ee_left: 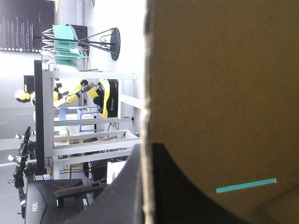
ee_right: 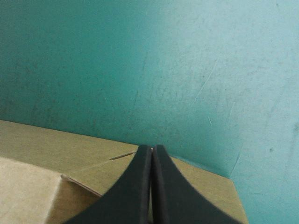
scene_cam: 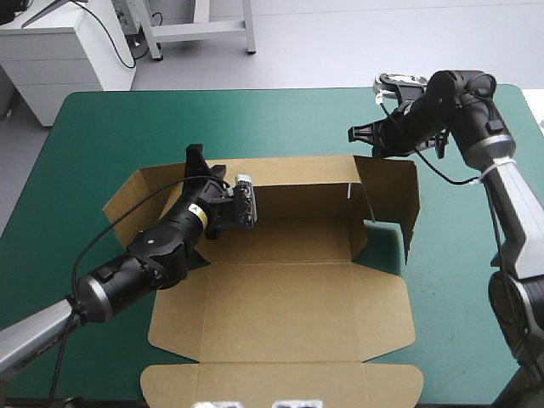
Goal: Fold the box
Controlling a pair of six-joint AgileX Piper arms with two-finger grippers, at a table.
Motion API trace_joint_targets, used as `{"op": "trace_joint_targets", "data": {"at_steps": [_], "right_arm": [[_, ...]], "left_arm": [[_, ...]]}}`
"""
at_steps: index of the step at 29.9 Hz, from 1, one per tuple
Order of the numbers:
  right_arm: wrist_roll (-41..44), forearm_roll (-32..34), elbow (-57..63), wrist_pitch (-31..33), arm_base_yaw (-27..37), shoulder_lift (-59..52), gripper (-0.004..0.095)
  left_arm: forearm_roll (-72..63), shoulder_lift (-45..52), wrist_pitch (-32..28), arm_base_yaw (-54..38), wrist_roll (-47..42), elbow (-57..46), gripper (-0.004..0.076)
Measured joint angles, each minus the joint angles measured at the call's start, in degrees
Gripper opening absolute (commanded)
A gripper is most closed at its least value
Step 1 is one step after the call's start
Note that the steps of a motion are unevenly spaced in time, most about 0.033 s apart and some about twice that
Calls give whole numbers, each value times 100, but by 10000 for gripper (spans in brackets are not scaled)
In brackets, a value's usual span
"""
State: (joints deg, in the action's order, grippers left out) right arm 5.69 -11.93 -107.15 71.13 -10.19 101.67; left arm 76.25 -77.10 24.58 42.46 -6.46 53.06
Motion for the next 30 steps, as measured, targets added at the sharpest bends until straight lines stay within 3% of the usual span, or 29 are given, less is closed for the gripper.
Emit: {"op": "trace_joint_targets", "data": {"at_steps": [14,30], "right_arm": [[-56,-196,882,-1,0,-639,-18],[-753,-298,2051,-156,0,-1573,-18]], "left_arm": [[0,0,55,4,0,0,-8],[-6,0,68,4,82,0,-8]]}}
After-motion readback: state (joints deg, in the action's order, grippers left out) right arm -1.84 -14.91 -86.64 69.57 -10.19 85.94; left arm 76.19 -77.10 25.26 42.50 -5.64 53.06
